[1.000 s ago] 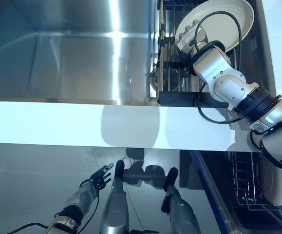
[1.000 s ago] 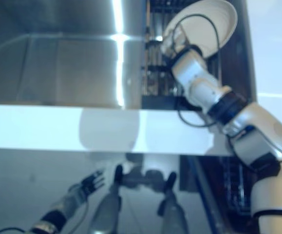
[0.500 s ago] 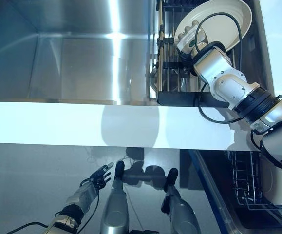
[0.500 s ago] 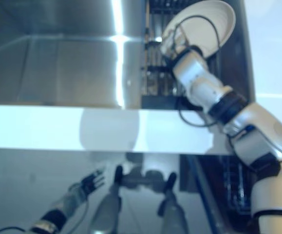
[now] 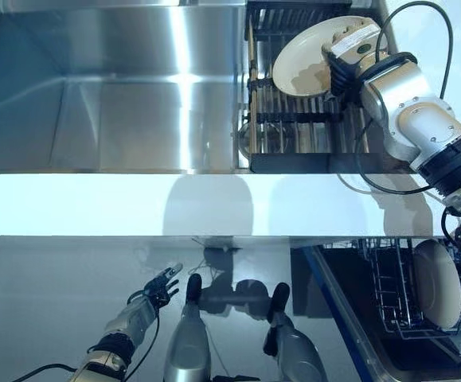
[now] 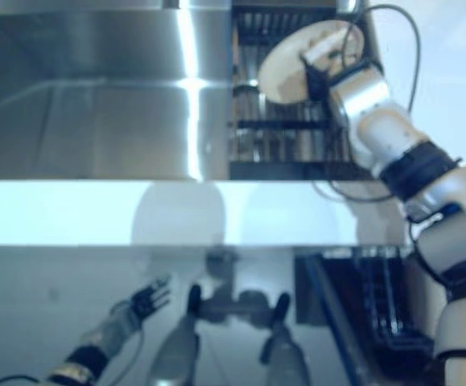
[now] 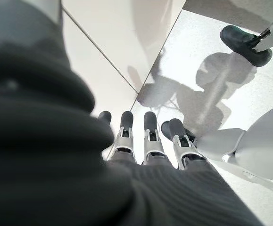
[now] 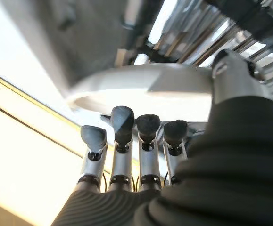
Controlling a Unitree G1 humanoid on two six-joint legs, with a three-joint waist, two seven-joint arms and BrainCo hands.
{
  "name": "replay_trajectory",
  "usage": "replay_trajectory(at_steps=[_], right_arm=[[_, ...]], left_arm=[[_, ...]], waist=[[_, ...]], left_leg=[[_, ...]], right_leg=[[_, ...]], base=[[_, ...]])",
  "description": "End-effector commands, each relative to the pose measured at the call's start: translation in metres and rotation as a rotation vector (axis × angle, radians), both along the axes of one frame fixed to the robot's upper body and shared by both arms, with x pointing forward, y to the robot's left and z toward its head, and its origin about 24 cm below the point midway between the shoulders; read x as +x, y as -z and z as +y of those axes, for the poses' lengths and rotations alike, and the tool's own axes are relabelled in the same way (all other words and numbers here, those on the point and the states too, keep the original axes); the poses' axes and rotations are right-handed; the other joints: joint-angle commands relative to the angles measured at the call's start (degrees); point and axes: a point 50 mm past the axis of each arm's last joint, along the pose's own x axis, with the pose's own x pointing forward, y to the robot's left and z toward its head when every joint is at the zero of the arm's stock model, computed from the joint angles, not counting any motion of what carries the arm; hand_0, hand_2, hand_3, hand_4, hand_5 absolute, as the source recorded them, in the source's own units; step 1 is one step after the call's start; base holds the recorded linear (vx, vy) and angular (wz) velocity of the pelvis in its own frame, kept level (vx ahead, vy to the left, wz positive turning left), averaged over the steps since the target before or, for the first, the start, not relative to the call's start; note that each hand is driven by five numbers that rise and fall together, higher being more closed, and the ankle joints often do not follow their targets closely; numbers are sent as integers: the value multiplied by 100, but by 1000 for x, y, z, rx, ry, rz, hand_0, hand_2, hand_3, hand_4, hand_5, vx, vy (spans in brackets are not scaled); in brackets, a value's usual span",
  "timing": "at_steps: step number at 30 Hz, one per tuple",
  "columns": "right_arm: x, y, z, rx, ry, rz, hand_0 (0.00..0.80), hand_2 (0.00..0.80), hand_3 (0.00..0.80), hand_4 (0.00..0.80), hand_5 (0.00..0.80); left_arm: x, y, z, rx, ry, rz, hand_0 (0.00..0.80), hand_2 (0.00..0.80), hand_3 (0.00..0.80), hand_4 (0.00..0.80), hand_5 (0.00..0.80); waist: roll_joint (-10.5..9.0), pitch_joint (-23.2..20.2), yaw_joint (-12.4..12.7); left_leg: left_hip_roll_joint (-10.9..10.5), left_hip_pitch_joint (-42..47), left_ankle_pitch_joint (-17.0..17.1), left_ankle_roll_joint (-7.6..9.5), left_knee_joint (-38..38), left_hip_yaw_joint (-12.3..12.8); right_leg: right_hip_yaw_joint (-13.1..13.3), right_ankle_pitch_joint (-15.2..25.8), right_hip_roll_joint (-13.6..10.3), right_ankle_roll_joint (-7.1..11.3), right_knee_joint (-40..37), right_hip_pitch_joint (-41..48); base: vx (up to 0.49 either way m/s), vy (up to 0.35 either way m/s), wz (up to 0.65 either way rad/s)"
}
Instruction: Take plates into dishwasher
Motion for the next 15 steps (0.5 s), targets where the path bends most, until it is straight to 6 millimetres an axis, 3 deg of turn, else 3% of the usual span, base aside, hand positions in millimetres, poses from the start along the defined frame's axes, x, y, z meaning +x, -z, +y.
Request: replay_trajectory(at_steps=[1, 15], right_arm=[[-10, -38, 2, 99, -35, -124, 800, 800, 800, 800, 800], [-12, -45, -9, 185, -57, -102, 800, 800, 800, 800, 800]], left_arm=[[-21, 11, 8, 49, 54, 53, 0, 0, 0, 0, 0], [-43, 24, 10, 68, 79, 120, 0, 0, 0, 0, 0]], waist=[[-315, -693, -30], [-398, -1155, -12]], left_leg=[[-408, -14, -14, 405, -69, 224], [-357, 346, -167, 386, -69, 189]], right_leg=[[141, -63, -168, 368, -8, 196], [161, -231, -153, 350, -8, 575]], base=[[62, -11, -4], [58, -17, -2]])
